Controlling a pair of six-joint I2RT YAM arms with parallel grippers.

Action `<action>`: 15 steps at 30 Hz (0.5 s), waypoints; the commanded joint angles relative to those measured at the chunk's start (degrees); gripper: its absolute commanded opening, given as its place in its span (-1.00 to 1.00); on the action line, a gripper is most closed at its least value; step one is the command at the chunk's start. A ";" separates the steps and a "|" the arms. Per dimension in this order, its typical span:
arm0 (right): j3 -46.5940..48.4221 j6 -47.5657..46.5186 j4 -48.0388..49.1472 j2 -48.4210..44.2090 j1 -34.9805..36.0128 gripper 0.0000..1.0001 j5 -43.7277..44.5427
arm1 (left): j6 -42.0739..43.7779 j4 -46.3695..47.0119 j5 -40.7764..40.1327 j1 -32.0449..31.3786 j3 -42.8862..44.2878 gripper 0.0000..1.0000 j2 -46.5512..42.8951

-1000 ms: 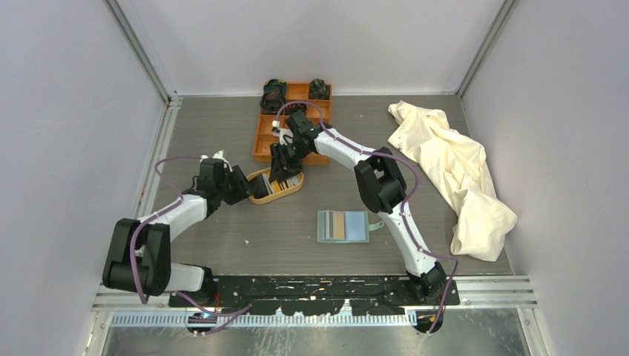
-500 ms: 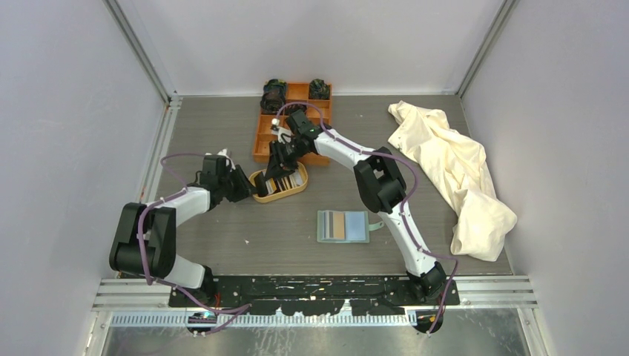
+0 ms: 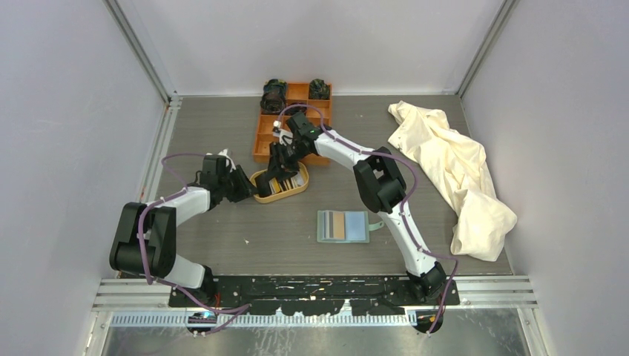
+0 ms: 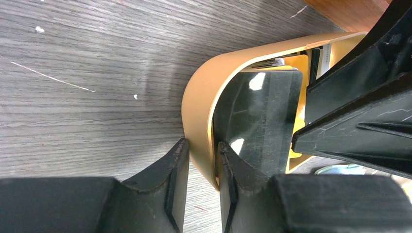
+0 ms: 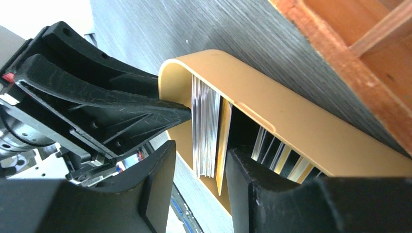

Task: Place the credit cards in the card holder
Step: Pick up the credit card from the storage box.

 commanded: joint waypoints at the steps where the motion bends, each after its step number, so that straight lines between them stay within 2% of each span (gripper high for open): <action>1: 0.98 4.02 5.81 -0.59 0.74 -0.08 -5.56 | 0.10 3.08 4.78 -0.24 2.25 -0.45 -0.16; 7: -0.66 10.00 11.86 -1.12 0.80 -0.12 -10.27 | -0.40 3.23 5.53 -0.23 2.07 -0.45 -1.25; 11: 0.99 5.97 5.79 -0.28 0.92 -0.08 -4.20 | -0.68 3.20 6.10 -0.28 2.20 -0.45 -1.54; 15: 1.67 4.28 3.39 0.05 0.93 0.01 -2.28 | -0.69 3.15 6.22 -0.23 1.98 -0.45 -1.74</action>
